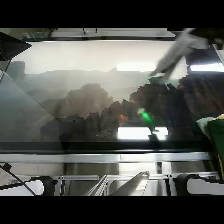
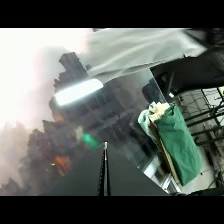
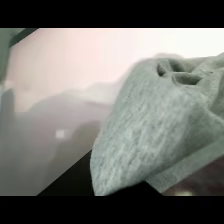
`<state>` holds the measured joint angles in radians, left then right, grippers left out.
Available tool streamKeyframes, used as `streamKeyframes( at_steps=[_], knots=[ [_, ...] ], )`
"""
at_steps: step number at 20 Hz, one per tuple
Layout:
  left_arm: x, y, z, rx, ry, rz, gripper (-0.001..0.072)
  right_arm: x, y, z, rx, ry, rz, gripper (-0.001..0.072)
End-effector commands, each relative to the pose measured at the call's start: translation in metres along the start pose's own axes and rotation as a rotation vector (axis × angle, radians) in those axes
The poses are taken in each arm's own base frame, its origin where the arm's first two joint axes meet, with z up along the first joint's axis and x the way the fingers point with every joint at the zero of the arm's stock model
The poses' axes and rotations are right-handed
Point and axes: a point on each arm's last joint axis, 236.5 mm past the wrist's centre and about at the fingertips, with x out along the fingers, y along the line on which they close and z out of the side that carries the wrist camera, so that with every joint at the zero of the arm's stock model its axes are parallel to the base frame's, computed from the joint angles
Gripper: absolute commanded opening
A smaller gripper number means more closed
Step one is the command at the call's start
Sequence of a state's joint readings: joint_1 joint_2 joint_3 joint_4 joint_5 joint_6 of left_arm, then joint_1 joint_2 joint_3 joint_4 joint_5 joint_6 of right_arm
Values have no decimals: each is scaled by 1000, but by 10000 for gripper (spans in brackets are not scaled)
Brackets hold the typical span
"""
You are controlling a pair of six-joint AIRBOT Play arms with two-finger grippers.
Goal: Fold the shirts.
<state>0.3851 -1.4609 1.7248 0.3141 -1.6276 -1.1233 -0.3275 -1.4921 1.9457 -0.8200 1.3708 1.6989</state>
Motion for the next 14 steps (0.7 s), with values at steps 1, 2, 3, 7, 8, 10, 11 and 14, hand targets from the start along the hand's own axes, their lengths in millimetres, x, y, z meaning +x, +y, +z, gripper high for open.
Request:
streamKeyframes(
  at_steps=[1, 2, 3, 7, 8, 10, 11, 14],
  knots=[
    [9, -6, -4, 8, 25, -18, 27, -130, -130, 1, 276, -103, -395, 17],
    [11, -9, -6, 10, 33, -24, 27, -152, -155, -9, 346, -91, -441, 17],
    [14, -11, -7, 13, 41, -30, 27, -176, -179, -23, 432, -75, -495, 17],
    [31, -24, -15, 30, 82, -65, 27, -268, -248, -68, 672, -129, -743, 17],
    [36, -28, -17, 34, 93, -73, 27, -287, -253, -74, 700, -164, -782, 17],
    [44, -35, -21, 44, 114, -91, 27, -311, -259, -82, 721, -207, -810, 17],
    [48, -39, -23, 48, 124, -100, 27, -318, -262, -86, 715, -206, -819, 17],
    [60, -50, -30, 61, 154, -125, 27, -323, -275, -106, 738, -169, -840, 17]
  ],
)
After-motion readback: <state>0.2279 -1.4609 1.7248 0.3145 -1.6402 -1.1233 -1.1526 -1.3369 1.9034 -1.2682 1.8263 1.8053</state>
